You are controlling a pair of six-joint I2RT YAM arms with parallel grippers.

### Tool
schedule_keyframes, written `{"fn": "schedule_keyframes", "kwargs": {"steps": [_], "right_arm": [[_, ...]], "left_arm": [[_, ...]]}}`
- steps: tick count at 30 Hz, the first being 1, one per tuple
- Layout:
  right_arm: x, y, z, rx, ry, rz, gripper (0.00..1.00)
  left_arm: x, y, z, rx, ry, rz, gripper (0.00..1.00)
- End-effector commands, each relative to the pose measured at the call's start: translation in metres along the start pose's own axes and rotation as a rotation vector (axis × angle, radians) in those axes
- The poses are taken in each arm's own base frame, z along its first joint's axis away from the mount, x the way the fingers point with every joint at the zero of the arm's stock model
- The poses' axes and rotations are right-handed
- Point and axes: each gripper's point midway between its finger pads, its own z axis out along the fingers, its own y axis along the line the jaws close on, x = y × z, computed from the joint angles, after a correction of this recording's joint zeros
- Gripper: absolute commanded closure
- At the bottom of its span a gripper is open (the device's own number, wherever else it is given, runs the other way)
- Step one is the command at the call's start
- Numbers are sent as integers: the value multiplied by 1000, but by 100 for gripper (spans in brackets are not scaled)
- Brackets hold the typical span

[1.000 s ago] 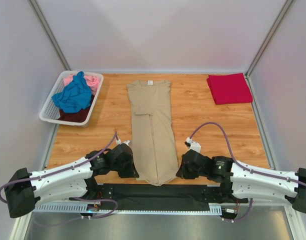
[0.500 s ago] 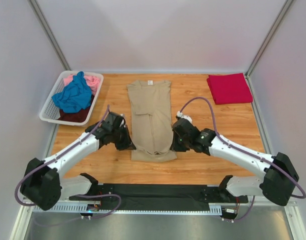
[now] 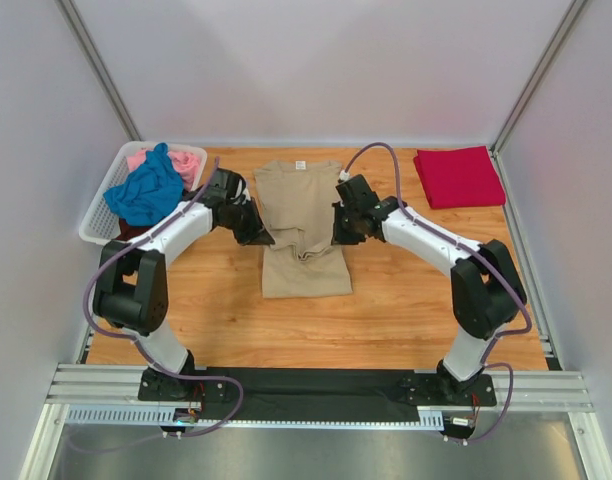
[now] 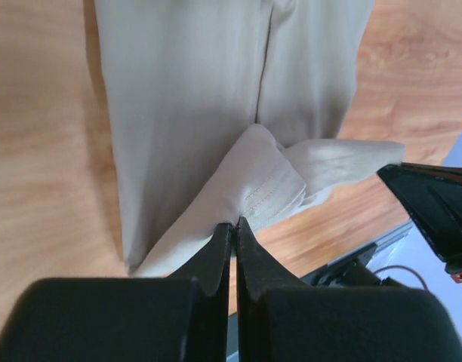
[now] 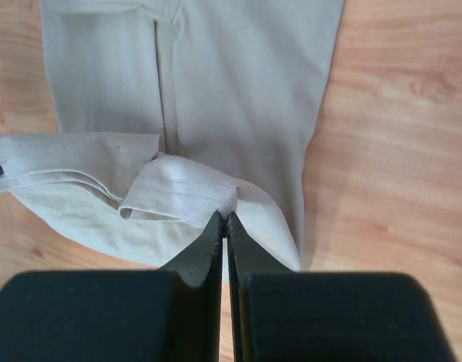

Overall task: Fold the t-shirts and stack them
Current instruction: Fold the tshirt

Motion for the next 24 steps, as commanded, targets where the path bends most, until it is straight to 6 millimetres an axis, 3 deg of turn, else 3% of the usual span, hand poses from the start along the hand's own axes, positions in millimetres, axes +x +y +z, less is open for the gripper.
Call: {"fn": "schedule_keyframes", "kwargs": {"steps": [1, 5, 11, 24], "right_arm": [[-30, 11, 4, -70, -16, -46, 100], [-37, -2, 18, -40, 13, -37, 100], [-55, -15, 21, -50, 6, -21, 100], [-54, -25, 50, -19, 49, 7, 100]], "left_arm": [[-29, -13, -2, 50, -14, 34, 100], [-44, -13, 7, 35, -10, 28, 100], [-57, -2, 22, 13, 1, -4, 100], [-68, 23, 38, -58, -2, -40, 100]]}}
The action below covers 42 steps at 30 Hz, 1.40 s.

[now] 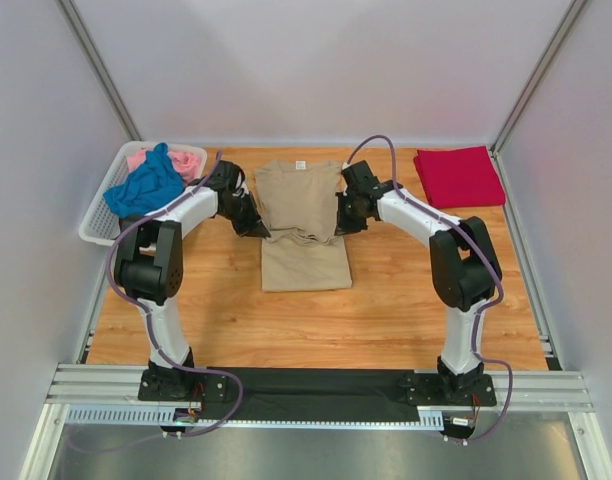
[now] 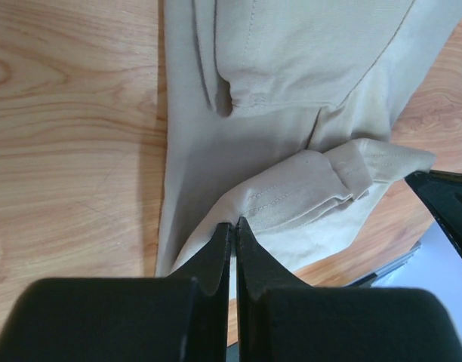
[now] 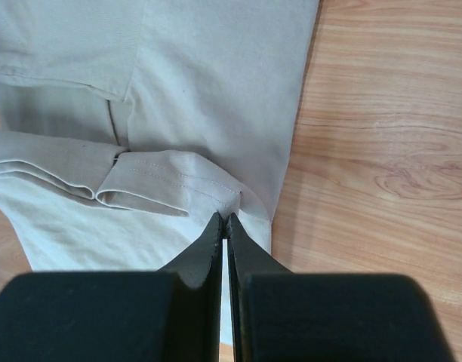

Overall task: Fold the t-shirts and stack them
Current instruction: Fold the tshirt

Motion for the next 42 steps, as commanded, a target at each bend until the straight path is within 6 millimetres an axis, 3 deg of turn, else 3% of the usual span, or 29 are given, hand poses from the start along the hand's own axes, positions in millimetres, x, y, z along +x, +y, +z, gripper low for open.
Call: {"fn": "schedule_keyframes", "kwargs": {"steps": [1, 5, 12, 25, 33, 42], "right_arm": [[-19, 5, -2, -5, -39, -18, 100], [-21, 1, 4, 16, -35, -28, 100], [-25, -3, 3, 43, -43, -29, 100], [-34, -4, -8, 62, -47, 6, 100], [-43, -3, -12, 60, -73, 9, 100], [-54, -8, 1, 58, -85, 14, 100]], "left_arm": [[-18, -3, -2, 0, -38, 34, 100], [-16, 8, 3, -46, -27, 38, 100], [-17, 5, 10, -15, -13, 44, 100], [-22, -4, -6, -4, -75, 31, 100], [-27, -22, -19, 60, -113, 35, 100], [-32, -12, 4, 23, -59, 11, 100]]}}
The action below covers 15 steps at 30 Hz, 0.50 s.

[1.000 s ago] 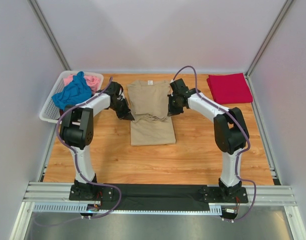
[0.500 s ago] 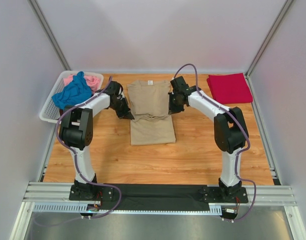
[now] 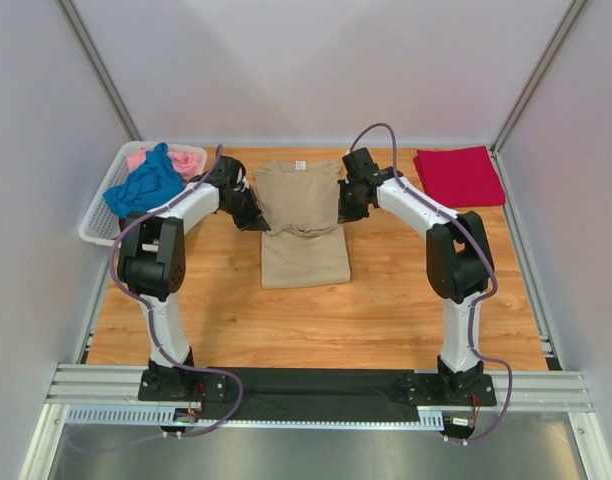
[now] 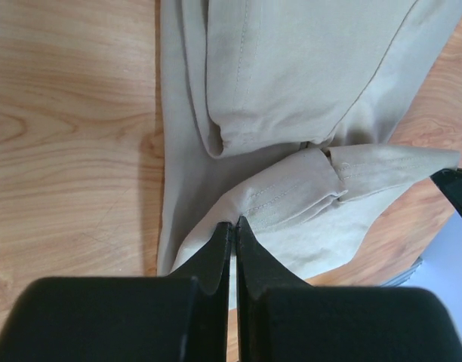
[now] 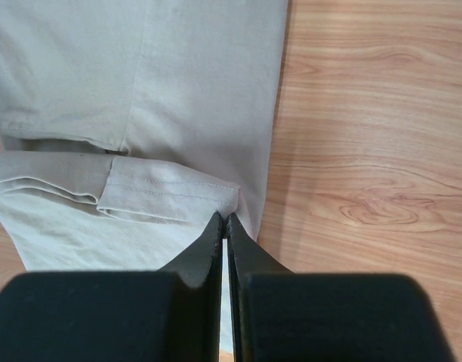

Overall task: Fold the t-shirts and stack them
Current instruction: Fold the tshirt

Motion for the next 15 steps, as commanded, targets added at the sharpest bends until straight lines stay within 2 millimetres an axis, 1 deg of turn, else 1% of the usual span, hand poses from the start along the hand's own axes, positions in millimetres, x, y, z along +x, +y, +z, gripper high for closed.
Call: {"fn": "schedule_keyframes", "kwargs": {"steps": [1, 3, 5, 6, 7, 11, 12, 13, 14, 15], "right_arm": [[-22, 1, 0, -5, -63, 0, 100], [-27, 1, 3, -15, -73, 0, 100], [-26, -2, 11, -20, -54, 1, 100], [-29, 1, 12, -34, -59, -3, 100], [-27, 1, 17, -36, -51, -6, 100], [-30, 0, 21, -32, -55, -2, 99], [-29, -1, 22, -29, -50, 2, 98], [-34, 1, 21, -33, -60, 1, 94], [-33, -4, 23, -19, -45, 3, 90], [-36, -3, 21, -22, -49, 4, 90]], "left_arm": [[-13, -7, 3, 23, -11, -4, 100], [-14, -5, 6, 20, -10, -7, 100], [-16, -2, 10, 9, -10, -10, 100], [-15, -1, 10, 3, -8, -12, 100], [-15, 4, 11, -21, -8, -12, 100], [-21, 3, 10, -34, -25, -4, 100], [-23, 2, 10, -31, -27, -2, 96], [-23, 1, 8, -35, -23, -1, 87], [-26, 0, 4, -46, -39, 3, 79], [-27, 0, 3, -44, -42, 8, 79]]}}
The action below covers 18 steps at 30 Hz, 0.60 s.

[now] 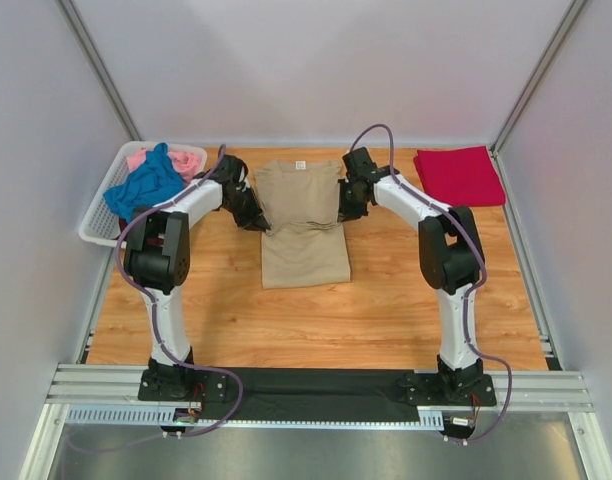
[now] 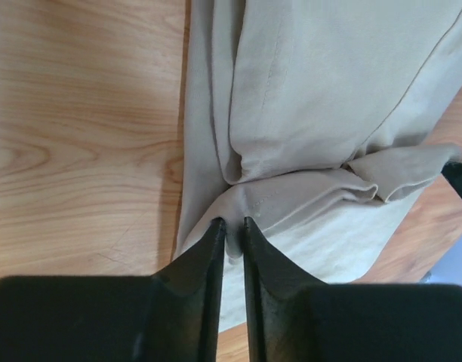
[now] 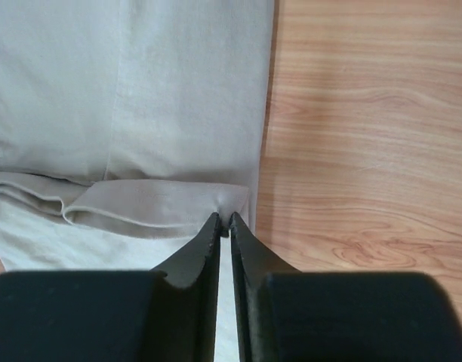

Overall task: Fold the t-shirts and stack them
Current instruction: Fold the tshirt

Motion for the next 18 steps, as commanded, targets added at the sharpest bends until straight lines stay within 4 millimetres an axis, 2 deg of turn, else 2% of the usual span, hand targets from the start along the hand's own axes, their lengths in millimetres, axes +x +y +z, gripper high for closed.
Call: {"fn": "schedule_keyframes", "kwargs": {"steps": [1, 3, 4, 5, 6, 7, 8, 9, 11, 12, 14, 15, 18], "right_arm": [[-34, 8, -10, -28, -80, -22, 88], [-43, 11, -20, -31, -103, -37, 82], [-43, 10, -24, -28, -102, -52, 74], [-46, 8, -29, -8, -113, -49, 71], [-40, 4, -36, 13, -89, -48, 68], [-37, 2, -39, 19, -80, -50, 67], [-29, 0, -39, 22, -55, -49, 66], [-24, 1, -44, 15, -48, -50, 68], [-10, 1, -41, -9, -27, -52, 74], [-8, 3, -41, -24, -28, -53, 79], [-5, 9, -40, -64, -35, -59, 84], [-4, 10, -38, -74, -32, -60, 84], [-4, 15, -29, -106, -30, -62, 85]], "left_arm": [[-22, -8, -20, -16, -83, 26, 77], [-27, -5, -28, -46, -121, 38, 75], [-35, -8, -41, -56, -176, 58, 75], [-35, -3, -44, -75, -194, 73, 75], [-35, -2, -49, -87, -215, 93, 76], [-43, -9, -63, -74, -291, 123, 76], [-34, -1, -60, -87, -286, 133, 77], [-33, -9, -66, -60, -317, 168, 78], [-20, -11, -60, -43, -292, 205, 79], [-12, -17, -56, -29, -278, 234, 78], [0, -25, -47, 17, -234, 254, 79], [6, -33, -37, 55, -208, 271, 79], [14, -32, -15, 77, -148, 269, 79]]}}
